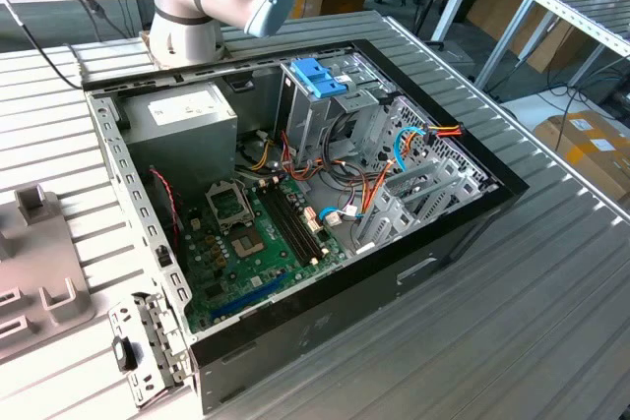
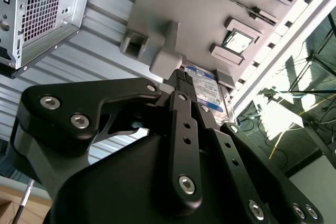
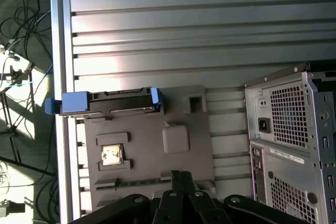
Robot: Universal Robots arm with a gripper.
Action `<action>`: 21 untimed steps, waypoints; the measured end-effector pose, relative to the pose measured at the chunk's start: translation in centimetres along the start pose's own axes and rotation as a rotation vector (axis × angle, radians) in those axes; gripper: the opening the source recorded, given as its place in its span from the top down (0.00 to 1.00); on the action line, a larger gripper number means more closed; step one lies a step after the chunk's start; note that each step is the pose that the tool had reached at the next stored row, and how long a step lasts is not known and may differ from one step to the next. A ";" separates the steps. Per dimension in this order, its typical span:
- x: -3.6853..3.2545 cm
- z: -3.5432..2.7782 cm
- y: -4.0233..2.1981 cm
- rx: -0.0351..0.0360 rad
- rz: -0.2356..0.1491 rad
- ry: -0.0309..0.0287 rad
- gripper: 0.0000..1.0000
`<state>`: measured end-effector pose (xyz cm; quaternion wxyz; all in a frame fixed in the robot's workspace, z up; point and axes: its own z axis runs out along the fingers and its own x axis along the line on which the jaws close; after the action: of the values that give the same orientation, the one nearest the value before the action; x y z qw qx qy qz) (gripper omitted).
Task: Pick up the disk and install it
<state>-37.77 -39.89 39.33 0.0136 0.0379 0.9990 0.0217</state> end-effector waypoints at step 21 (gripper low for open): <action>1.39 -0.04 -0.11 0.0000 0.000 -0.0001 0.89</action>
<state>-39.17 -39.89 39.33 0.0136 0.0379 0.9990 0.0217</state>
